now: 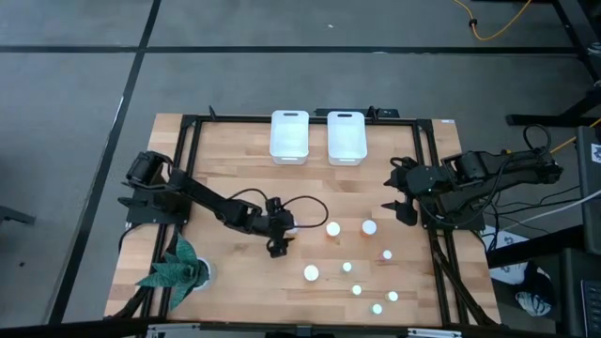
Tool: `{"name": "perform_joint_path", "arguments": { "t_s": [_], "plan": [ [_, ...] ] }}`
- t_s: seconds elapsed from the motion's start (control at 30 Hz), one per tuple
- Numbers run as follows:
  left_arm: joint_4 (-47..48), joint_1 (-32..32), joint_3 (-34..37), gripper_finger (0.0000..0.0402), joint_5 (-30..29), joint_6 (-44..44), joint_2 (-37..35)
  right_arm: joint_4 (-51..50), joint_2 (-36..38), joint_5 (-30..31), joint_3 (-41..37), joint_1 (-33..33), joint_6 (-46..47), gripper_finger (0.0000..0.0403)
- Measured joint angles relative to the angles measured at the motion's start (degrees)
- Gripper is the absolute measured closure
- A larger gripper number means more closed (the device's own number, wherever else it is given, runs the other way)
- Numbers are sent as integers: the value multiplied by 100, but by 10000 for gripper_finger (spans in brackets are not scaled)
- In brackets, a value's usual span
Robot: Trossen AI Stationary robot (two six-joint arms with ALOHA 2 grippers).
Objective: Pick and place medicine bottles into bin by pill shape (circle, oval)
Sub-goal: Put the orange capsule bottle into the left white bin
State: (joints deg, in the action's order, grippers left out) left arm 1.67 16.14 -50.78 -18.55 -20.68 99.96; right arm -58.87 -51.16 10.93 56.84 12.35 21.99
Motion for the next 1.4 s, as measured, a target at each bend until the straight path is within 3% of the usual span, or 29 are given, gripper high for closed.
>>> {"name": "perform_joint_path", "arguments": {
  "t_s": [0.5, 0.87, 1.0, 1.2, 1.4],
  "plan": [
    [-11, 57, 0, 94, -30, 34, -48, -15, 0, 1, 0, -1, 1, 73],
    [-323, 52, 0, 189, -57, 26, -48, -15, 0, 1, 0, 0, 1, 73],
    [-555, 50, 0, 220, -428, 27, -48, -15, 0, 1, 0, 0, 1, 73],
    [-555, -5, 0, 222, -1225, 87, -69, -15, 0, 1, 0, 1, 1, 73],
    [-448, -512, -384, 221, -1848, 512, -459, -15, 2, 1, 0, 1, 1, 73]
  ]
}}
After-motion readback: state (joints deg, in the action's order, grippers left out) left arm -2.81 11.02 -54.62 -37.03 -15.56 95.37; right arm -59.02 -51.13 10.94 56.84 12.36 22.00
